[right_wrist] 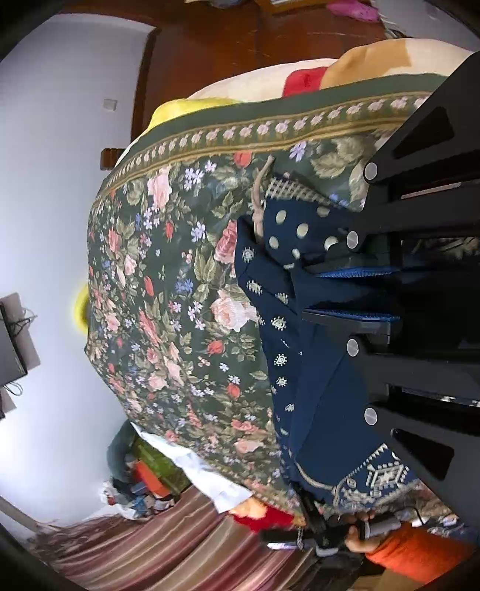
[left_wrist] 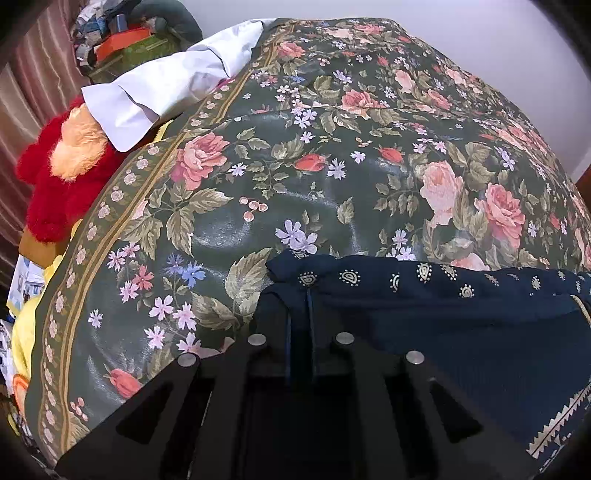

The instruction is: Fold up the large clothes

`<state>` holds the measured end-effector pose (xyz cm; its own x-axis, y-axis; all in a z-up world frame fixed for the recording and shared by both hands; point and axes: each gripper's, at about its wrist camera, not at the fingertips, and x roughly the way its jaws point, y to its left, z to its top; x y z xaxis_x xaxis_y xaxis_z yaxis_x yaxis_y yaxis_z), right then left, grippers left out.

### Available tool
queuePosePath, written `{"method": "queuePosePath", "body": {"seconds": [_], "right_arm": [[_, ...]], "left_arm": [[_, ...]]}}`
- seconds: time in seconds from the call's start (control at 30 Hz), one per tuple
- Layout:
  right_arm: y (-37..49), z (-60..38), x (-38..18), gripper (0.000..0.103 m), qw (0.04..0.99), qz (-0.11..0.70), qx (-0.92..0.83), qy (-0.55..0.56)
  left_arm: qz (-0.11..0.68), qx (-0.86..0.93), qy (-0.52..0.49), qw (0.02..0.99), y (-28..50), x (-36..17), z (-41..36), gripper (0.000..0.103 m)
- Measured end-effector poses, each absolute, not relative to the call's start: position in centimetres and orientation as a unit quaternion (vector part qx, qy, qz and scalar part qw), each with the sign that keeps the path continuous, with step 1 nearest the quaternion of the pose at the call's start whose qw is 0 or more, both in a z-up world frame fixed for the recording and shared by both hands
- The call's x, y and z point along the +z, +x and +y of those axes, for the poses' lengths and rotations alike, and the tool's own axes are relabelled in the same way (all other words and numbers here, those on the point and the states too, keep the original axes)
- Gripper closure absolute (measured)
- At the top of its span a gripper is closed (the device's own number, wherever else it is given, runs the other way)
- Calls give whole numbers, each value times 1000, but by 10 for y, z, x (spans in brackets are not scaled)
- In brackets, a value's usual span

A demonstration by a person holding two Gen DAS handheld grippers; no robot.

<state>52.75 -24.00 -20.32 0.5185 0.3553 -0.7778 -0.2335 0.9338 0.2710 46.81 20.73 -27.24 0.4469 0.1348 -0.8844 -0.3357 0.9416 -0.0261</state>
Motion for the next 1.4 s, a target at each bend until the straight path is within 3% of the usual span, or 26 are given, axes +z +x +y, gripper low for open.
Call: {"method": "queuePosePath", "body": {"seconds": [0.1,0.23,0.3,0.37,0.43,0.47,0.7,1.0,1.27,1.4], "right_arm": [[525,-274,-187,92,893,447,46,26],[509,-317,-172,92,881,459,71,93],[491,-310,-162,92,887,452,80,54],[476,-293,-156,92,889,448,93,15],[460,-268,-154,92,886,448,123,-12],[454,-262,-154,92,883,448,136,-17],[423,-173,-177,92,847,472,238,-61],[477,-107,-210,92,838,493,221,-77],[555,-106,-181,92,881,445,144,-75],[568,-136,-153,92,890,432,144,-8]], "left_arm": [[521,137,-86,838,474,-272,207,92],[523,112,-60,843,471,-254,200,89],[521,100,-61,846,469,-240,198,77],[507,75,-87,854,464,-222,199,50],[482,75,-101,867,458,-202,200,30],[465,83,-103,875,454,-192,201,26],[426,63,-103,897,424,-153,191,24],[494,-1,17,869,410,-209,120,22],[506,41,31,861,484,-227,113,22],[509,55,12,859,524,-220,129,22]]}}
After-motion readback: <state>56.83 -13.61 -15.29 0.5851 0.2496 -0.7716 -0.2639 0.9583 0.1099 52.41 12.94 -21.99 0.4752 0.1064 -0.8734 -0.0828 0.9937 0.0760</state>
